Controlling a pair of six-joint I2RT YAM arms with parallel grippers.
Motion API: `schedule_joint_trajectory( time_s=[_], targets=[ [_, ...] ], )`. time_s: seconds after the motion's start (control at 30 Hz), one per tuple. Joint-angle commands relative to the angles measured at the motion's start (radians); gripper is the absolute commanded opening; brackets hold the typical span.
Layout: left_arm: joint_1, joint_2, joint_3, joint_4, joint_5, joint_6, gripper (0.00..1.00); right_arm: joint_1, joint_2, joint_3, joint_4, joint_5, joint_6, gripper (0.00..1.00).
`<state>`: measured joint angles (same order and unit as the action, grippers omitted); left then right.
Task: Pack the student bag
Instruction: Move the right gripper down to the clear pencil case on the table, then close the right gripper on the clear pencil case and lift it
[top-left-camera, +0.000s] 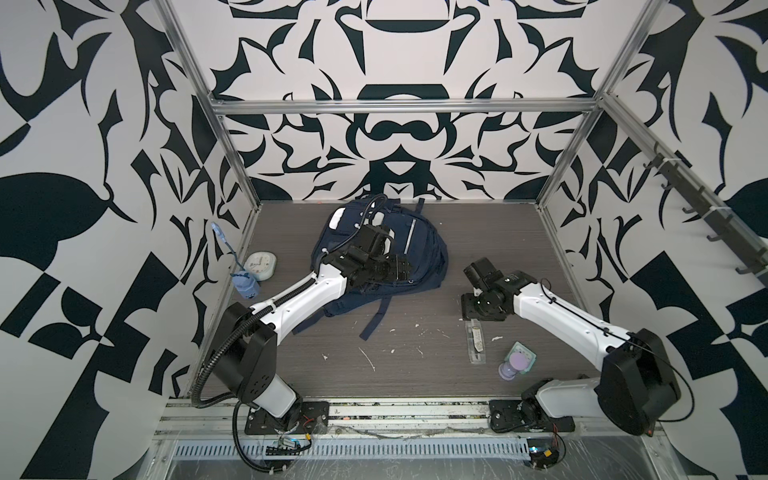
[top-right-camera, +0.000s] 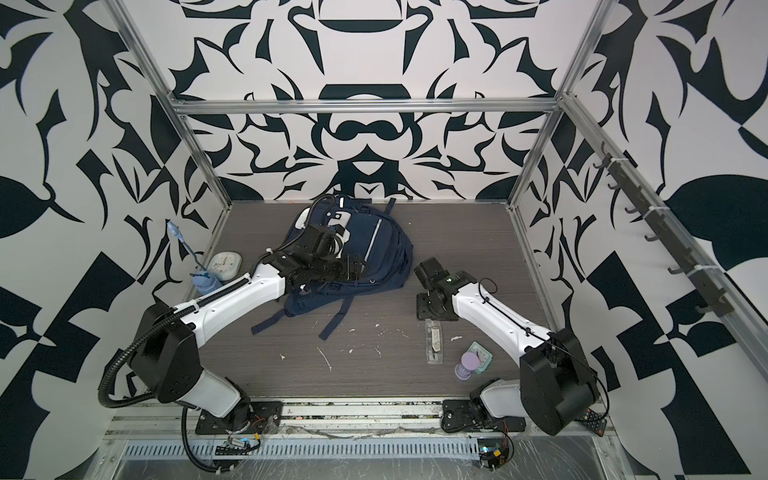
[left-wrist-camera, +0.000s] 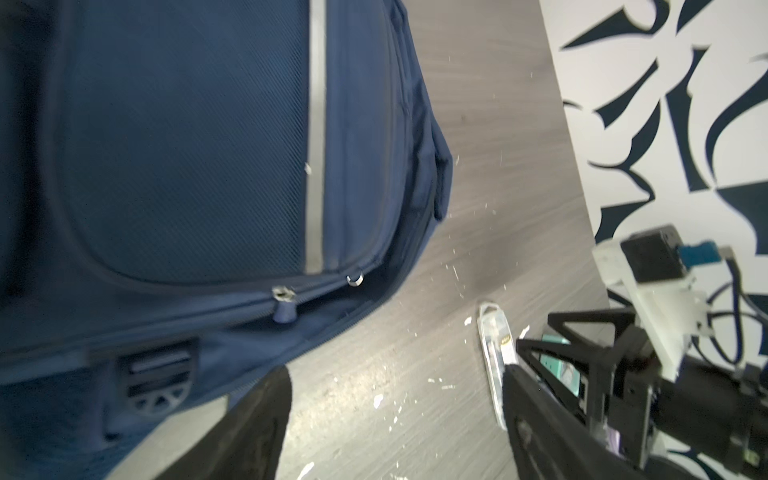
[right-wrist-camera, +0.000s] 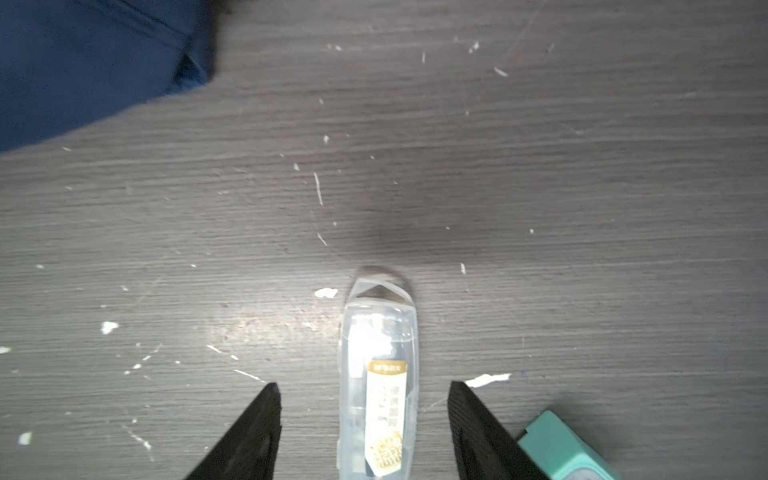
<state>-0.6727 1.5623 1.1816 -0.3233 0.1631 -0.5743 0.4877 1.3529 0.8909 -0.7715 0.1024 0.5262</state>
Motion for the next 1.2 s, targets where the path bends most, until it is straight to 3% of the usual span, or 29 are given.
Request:
schedule_joint_trajectory(
  time_s=[0.0, 0.5, 0.7, 0.87, 1.17],
  targets=[
    [-0.028, 0.006, -0.039, -0.026, -0.014, 0.013, 0.83, 0.003, 0.024, -0.016, -0.017, 0.026, 0.029, 0.67],
    [-0.061, 0.026, -0.142, 0.049, 0.029, 0.004, 0.83, 0.011, 0.169, -0.087, 0.104, -0.062, 0.054, 0.68],
    [-0.061, 0.037, -0.154, 0.064, 0.039, 0.004, 0.83, 0.012, 0.187, -0.093, 0.133, -0.082, 0.060, 0.56],
    [-0.061, 0.041, -0.154, 0.065, 0.041, 0.004, 0.83, 0.012, 0.200, -0.082, 0.164, -0.089, 0.068, 0.40],
    [-0.061, 0.054, -0.149, 0.060, 0.030, 0.017, 0.83, 0.012, 0.309, 0.029, 0.246, -0.116, 0.118, 0.33]
  ],
)
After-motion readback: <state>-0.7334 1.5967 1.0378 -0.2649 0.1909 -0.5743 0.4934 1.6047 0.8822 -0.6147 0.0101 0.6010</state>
